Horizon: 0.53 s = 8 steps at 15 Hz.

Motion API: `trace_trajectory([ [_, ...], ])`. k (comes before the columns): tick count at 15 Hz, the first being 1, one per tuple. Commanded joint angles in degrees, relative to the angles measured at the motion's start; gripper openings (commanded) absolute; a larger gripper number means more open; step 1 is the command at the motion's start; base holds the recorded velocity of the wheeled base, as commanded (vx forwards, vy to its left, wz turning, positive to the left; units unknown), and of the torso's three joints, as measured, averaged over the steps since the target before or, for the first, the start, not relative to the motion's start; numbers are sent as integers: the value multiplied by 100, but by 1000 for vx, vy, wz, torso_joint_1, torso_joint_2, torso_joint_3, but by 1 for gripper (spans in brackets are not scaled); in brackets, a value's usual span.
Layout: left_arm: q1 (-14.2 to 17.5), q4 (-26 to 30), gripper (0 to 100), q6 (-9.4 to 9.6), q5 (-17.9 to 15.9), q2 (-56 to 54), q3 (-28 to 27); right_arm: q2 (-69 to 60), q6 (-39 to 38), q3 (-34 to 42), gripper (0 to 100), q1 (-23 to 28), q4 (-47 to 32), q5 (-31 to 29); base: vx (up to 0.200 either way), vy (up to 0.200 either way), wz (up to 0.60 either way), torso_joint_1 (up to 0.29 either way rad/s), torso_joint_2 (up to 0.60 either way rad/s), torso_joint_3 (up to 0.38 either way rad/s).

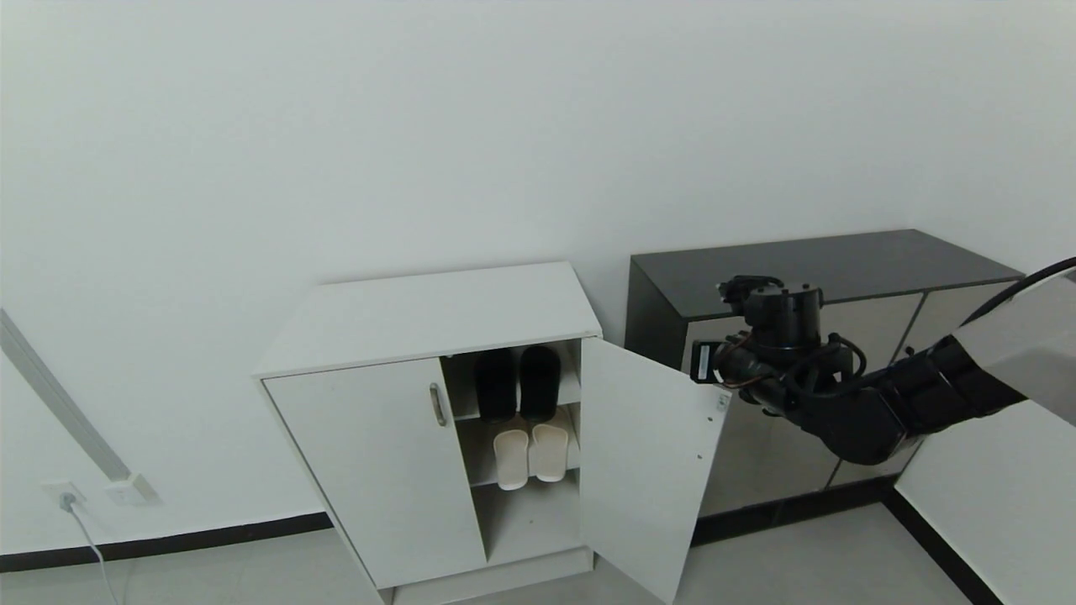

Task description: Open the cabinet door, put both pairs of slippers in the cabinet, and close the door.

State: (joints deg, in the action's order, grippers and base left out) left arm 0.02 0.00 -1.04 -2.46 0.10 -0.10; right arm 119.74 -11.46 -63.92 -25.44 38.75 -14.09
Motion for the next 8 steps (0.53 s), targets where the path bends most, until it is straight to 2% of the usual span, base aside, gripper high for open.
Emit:
trace_trajectory([
  [1,6,0,0,-2,0,-1,1,147,-76,-174,0,206,-79,82,0,0,0,0,0,0],
  [8,6,0,0,-11,0,-1,1,718,-164,-438,0,435,-114,152,0,0,0,0,0,0],
])
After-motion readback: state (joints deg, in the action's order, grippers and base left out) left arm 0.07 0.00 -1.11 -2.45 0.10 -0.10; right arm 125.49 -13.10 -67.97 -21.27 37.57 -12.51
